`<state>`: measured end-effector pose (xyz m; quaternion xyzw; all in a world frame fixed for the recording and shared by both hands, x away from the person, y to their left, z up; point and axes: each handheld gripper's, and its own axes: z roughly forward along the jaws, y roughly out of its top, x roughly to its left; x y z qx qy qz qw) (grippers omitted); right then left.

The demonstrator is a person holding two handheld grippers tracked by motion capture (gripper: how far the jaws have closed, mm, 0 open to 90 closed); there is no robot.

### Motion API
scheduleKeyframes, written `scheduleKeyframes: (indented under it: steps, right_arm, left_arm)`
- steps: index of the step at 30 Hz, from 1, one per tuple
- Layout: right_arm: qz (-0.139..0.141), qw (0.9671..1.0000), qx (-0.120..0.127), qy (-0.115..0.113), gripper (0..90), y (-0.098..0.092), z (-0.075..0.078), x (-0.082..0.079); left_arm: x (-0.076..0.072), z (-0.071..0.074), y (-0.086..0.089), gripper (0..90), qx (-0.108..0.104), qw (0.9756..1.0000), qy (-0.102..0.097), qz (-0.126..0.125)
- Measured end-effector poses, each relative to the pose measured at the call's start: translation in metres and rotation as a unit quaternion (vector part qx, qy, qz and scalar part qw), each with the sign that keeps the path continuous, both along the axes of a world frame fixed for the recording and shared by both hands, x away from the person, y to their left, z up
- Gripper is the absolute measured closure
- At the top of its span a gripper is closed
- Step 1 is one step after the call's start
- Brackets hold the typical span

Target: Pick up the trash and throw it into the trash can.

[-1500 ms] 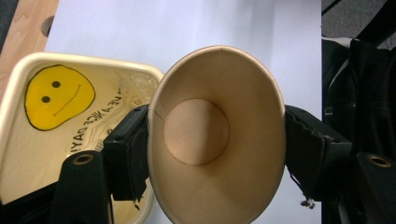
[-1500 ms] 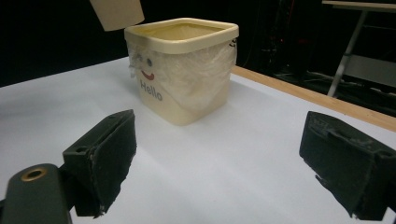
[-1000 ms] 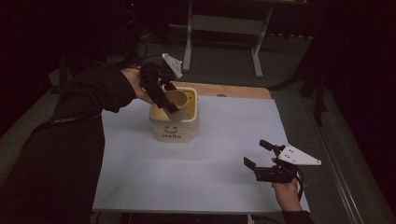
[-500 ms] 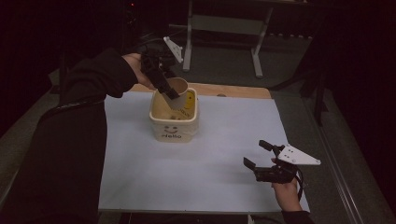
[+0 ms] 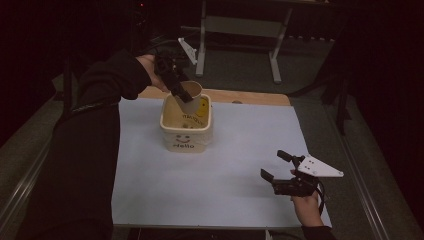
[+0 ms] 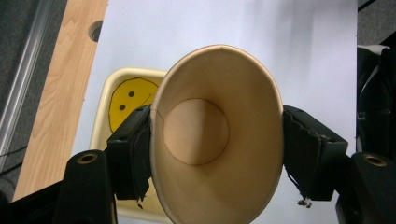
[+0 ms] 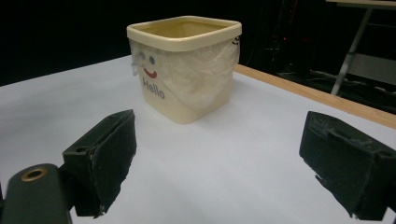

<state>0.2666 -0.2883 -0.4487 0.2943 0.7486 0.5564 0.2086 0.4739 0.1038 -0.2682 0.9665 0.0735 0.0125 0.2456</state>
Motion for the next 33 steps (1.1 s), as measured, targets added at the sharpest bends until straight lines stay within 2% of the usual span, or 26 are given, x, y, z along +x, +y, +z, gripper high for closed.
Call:
scheduleKeyframes:
  steps: [18,24,26,28,31,33]
  right_arm:
    - [0.001,1.0,-0.001,0.002,10.6,0.0,0.0,0.0]
    - [0.002,1.0,-0.002,0.004,10.6,0.0,-0.001,0.0]
    - [0.002,1.0,-0.002,0.004,10.6,0.0,0.0,0.0]
    - [0.003,1.0,-0.002,0.004,10.5,0.0,0.0,0.0]
    - [0.002,1.0,-0.002,0.004,10.5,0.0,0.0,0.0]
    - [0.002,1.0,-0.002,0.002,10.5,-0.001,0.0,0.0]
  left_arm:
    - [0.014,-0.029,0.0,32.6,0.014,0.9995,0.024,0.012]
    - [0.017,-0.038,0.001,31.6,0.017,0.9994,0.023,0.02]
    - [0.02,-0.04,0.002,27.9,0.018,0.9991,0.025,0.03]
    - [0.022,-0.043,0.002,19.8,0.013,0.9986,0.027,0.043]
    - [0.023,-0.048,0.002,3.4,0.013,0.9989,0.007,0.044]
    - [0.022,-0.049,0.002,0.4,0.012,0.9989,-0.001,0.045]
